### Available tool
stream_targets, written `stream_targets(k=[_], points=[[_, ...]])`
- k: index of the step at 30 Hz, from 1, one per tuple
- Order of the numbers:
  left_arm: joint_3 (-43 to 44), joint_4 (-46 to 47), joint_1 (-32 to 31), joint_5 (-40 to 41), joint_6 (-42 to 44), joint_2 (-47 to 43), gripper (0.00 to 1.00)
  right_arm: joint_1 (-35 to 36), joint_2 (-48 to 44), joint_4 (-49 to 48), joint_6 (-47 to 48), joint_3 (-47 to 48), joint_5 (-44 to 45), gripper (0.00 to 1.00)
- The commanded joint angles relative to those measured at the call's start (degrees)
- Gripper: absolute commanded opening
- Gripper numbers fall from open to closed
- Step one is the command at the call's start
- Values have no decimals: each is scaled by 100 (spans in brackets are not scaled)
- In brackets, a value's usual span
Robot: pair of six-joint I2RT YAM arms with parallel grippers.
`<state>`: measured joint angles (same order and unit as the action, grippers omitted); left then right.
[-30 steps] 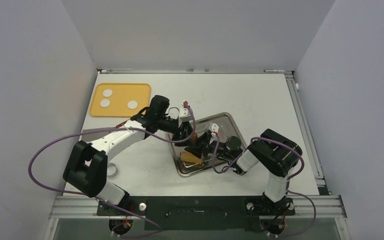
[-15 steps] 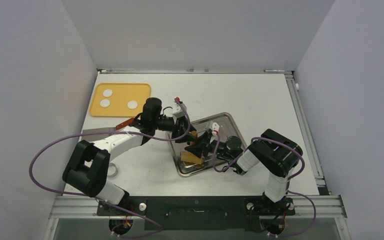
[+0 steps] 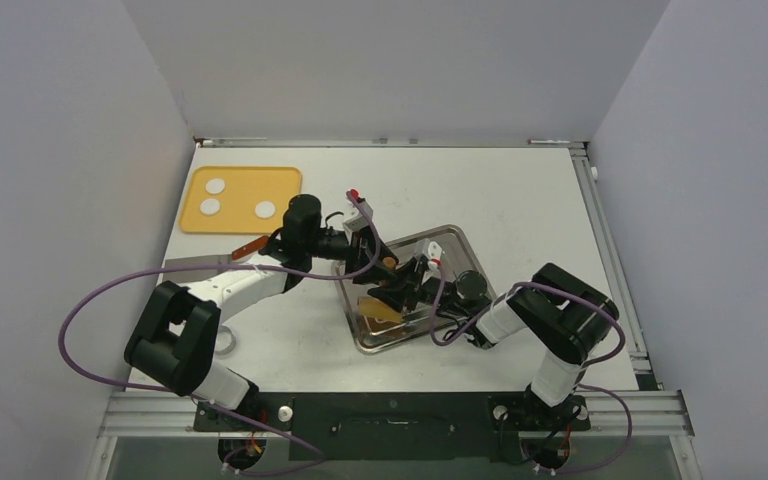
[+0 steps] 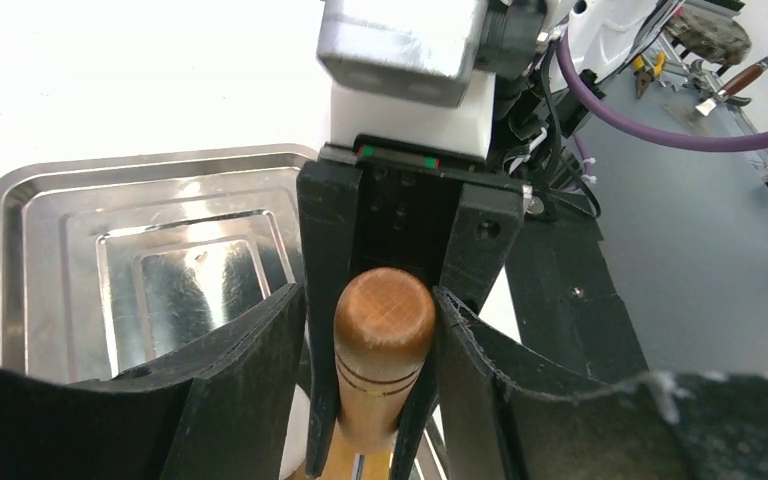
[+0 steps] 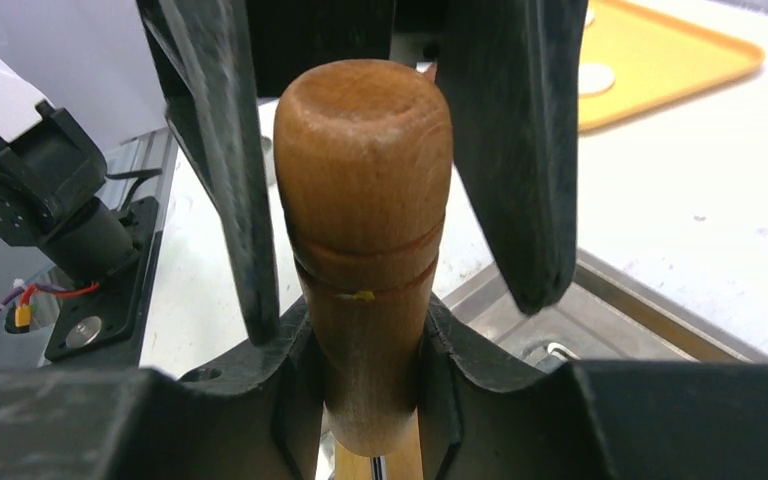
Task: Roll out the dumpling wrappers from the dough
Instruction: Flatten out the dough on the work surface.
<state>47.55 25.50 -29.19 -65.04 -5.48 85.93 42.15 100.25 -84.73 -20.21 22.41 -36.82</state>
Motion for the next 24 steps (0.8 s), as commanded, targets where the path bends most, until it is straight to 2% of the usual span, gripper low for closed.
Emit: stream_targets(k=[1,3,9,12,14,17,19,20,22,24], points=[[-8,265,-25,-256,-327,-187,46,5,-565,-995,300,193,34,8],[-2,278,-18,-271,-376,-176,42,-11,-694,-797,405,193,22,8],[135,489,-50,-303,-616,-70,1,-72,-762,-593,460,211,-23,8],[253,487,-60,-225,-605,21,0,-158,-760,-528,613,153,83,8],[403,133,-52,-73,-312,87,0,-221,-780,-109,950,212,255,8],[972,-1396,-83,225,753,328,0,-222,-844,1121,1886,490,775,8],[1569,-2847,-104,502,1760,645,0,-233,-742,1307,2230,574,1014,8],[1800,-3298,-98,556,1995,799,0,-246,-675,1259,2301,567,1064,8],[2014,-3807,-64,545,2274,1021,0,-252,-578,1200,2363,556,1144,8],[1946,-3864,-73,531,2384,1097,0,-257,-464,1162,2354,526,1176,8]])
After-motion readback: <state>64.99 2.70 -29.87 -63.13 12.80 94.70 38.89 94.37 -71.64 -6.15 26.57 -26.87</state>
